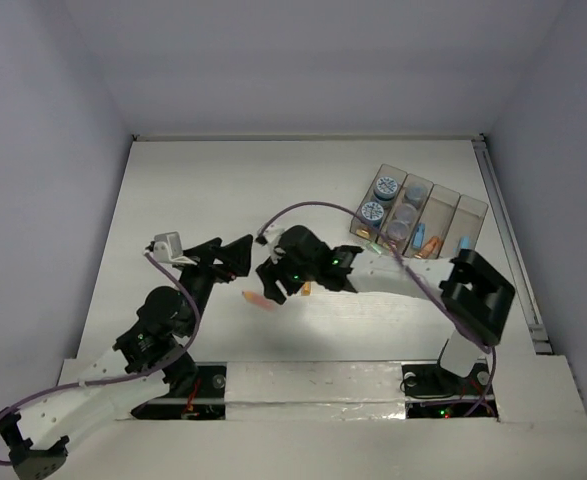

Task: Sort the stationery into containers
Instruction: Pick up the pen from the center of the board.

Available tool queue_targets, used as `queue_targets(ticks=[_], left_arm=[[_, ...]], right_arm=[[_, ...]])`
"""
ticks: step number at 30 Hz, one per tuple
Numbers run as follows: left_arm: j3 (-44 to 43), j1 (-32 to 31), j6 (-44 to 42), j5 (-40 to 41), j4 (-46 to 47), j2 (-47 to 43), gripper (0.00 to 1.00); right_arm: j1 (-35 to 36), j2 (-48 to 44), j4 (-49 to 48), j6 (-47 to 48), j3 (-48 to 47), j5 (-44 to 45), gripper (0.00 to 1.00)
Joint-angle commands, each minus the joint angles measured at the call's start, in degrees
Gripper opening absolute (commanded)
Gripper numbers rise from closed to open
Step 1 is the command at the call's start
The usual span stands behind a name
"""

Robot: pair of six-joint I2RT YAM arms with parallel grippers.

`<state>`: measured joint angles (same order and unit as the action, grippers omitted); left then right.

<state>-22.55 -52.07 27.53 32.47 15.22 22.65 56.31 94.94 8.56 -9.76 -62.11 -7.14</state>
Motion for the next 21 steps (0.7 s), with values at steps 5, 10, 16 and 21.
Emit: queue_targets(ticks=[5,10,16,21], left_arm=[[-6.01,-0.31,2.97,7.61,-9.05,-5.43,0.99],[-7.43,-0.31,4.11,10.51,-11.53,-6.92,0.99],[-7.87,-0.31,4.38,11.39,-12.23,-8.24,0.99],[-7.16,-0.31,4.55,10.6,-11.45,-7.8,0.99]], right_arm=[[5.91,12.55,1.81,4.75,-12.41,5.56,0.71],[7.14,16.94,2.78,5.63,-14.97,6.7,0.68],[8.29,20.81,4.98,5.98,-18.22,9.16,0.6],[8.29,23.71,5.86,5.1,-19.89,10.74,0.25]])
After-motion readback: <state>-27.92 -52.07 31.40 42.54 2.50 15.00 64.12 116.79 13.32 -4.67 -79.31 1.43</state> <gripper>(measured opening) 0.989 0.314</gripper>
